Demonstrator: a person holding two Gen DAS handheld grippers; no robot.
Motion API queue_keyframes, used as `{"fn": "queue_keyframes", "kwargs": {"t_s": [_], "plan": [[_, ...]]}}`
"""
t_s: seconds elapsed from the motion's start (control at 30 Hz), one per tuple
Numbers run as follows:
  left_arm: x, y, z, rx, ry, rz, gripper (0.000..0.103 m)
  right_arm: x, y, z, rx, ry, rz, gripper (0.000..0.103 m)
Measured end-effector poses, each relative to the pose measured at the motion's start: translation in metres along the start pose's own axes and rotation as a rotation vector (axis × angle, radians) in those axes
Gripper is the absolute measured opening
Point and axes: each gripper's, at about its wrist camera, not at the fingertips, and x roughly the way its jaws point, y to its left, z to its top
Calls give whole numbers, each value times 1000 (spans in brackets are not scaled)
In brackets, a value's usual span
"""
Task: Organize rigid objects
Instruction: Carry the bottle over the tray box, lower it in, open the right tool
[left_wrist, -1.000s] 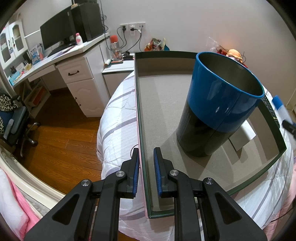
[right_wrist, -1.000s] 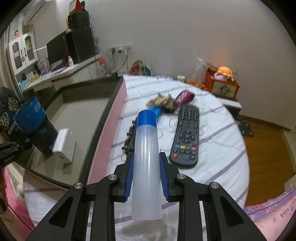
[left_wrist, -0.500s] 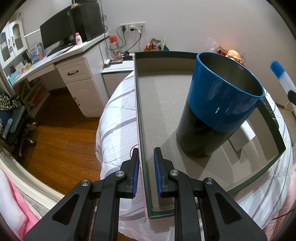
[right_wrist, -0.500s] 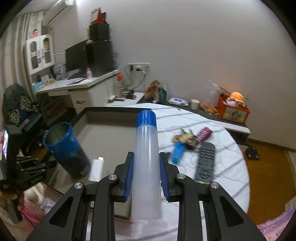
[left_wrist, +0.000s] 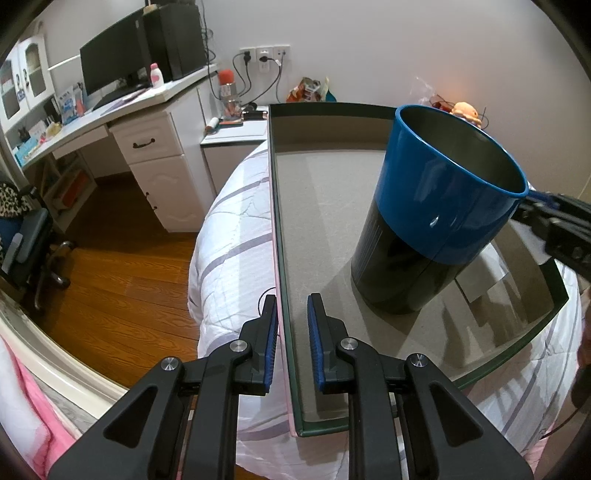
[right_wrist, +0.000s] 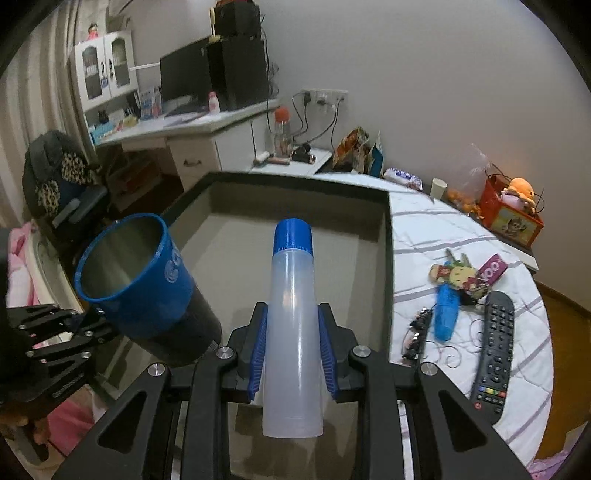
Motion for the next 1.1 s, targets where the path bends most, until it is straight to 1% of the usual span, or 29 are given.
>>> {"fn": "queue_keyframes", "kwargs": {"t_s": [0.47, 0.8, 0.87, 0.93, 1.0, 1.03, 1.1], "plan": [[1, 0, 0, 2, 0, 3, 16, 12, -10, -5, 16, 47, -27, 27], [0, 2, -1, 2, 0, 2, 16, 11, -16, -10, 37, 48, -26, 27], [0, 2, -1, 1, 0, 2, 16, 8, -17, -11, 42, 37, -31, 28], [0, 1, 0, 0, 3, 2, 17, 4, -19, -11, 49, 24, -37, 31], [0, 2, -2, 0, 2, 5, 17, -3, -20, -11, 53, -1, -50, 56], [0, 2, -2, 0, 3, 7, 17, -5, -19, -10, 52, -11, -54, 58], [1, 2, -1, 2, 3, 11, 17, -12, -19, -10, 52, -32, -58, 58]]}}
